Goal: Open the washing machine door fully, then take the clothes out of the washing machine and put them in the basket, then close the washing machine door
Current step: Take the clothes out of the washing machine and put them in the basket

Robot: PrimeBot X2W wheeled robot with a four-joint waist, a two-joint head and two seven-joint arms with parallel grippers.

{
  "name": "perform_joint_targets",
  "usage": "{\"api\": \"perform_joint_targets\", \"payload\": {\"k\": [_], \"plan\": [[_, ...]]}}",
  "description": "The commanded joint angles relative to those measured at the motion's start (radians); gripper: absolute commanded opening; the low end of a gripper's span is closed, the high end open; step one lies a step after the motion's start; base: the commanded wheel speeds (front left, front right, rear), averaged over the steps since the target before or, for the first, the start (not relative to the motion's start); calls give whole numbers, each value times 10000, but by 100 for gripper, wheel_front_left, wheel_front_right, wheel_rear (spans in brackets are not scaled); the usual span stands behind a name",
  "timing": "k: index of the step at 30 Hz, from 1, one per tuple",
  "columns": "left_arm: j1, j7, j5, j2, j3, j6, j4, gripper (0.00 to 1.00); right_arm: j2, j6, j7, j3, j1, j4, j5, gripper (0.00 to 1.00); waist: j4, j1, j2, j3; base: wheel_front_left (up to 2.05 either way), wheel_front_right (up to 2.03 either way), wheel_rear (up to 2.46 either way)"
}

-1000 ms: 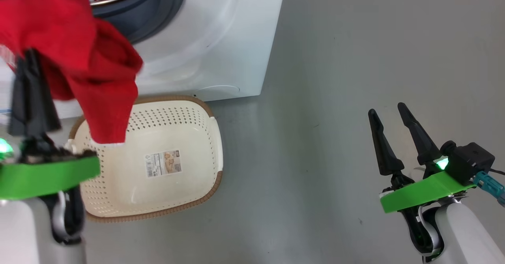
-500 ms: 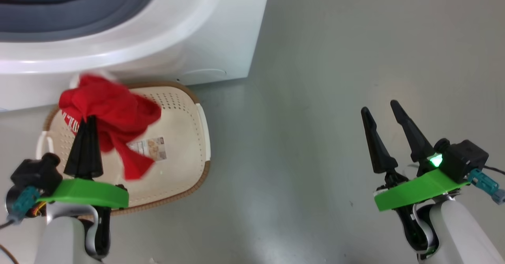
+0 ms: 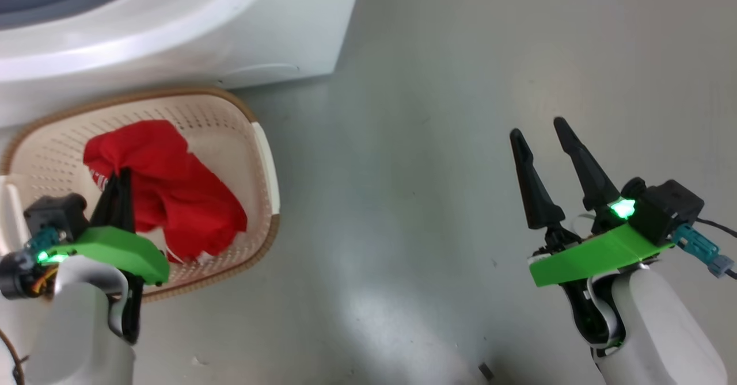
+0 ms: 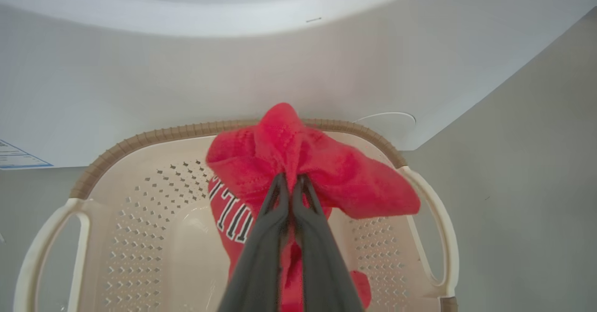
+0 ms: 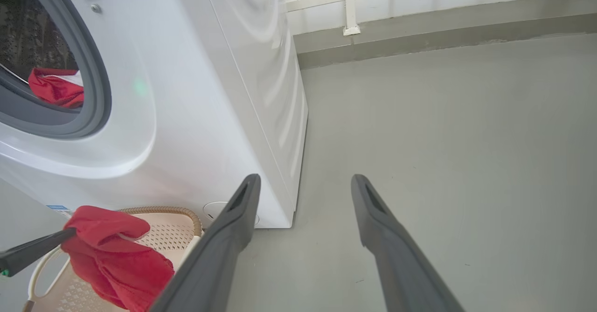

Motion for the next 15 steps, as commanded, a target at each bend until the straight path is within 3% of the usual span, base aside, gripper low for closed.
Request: {"api": "perform_joint_targets", "payload": {"k": [1,15], "plan": [[-130,-53,155,409,141,-55,147,0,43,63,-65,258,-4,-241,105,100,-294,0,0,469,0,0,0],[-2146,-53,268,1153,-314,-55,3325,0,237,63,-65,483,-498,-386,129,100,-710,0,0,1697,0,0,0]]}}
